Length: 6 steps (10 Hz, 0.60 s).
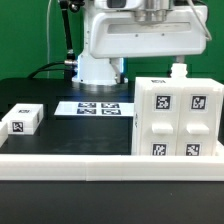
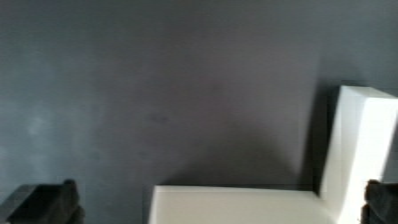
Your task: Assemble cabinet
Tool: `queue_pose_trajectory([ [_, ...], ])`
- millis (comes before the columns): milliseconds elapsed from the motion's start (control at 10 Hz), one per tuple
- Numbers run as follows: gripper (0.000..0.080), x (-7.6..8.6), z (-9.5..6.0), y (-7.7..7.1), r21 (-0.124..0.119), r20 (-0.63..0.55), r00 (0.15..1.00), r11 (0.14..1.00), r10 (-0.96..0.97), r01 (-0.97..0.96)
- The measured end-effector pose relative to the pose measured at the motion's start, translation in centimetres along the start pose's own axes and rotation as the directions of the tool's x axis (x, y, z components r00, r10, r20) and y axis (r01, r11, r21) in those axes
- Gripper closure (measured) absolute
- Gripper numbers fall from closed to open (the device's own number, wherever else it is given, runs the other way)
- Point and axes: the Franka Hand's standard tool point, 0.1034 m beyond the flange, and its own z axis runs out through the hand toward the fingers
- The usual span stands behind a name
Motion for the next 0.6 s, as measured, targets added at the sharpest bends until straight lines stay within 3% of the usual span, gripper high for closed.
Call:
queue_pose_trajectory([
  [100, 0.0002, -0.8, 0.5, 1.1, -0.004, 0.011, 1.0, 1.0, 0.001, -0.001],
  [600, 0.0002, -4.6, 2.1, 10.6, -0.01, 0.037, 0.999, 1.0, -0.003, 0.004],
])
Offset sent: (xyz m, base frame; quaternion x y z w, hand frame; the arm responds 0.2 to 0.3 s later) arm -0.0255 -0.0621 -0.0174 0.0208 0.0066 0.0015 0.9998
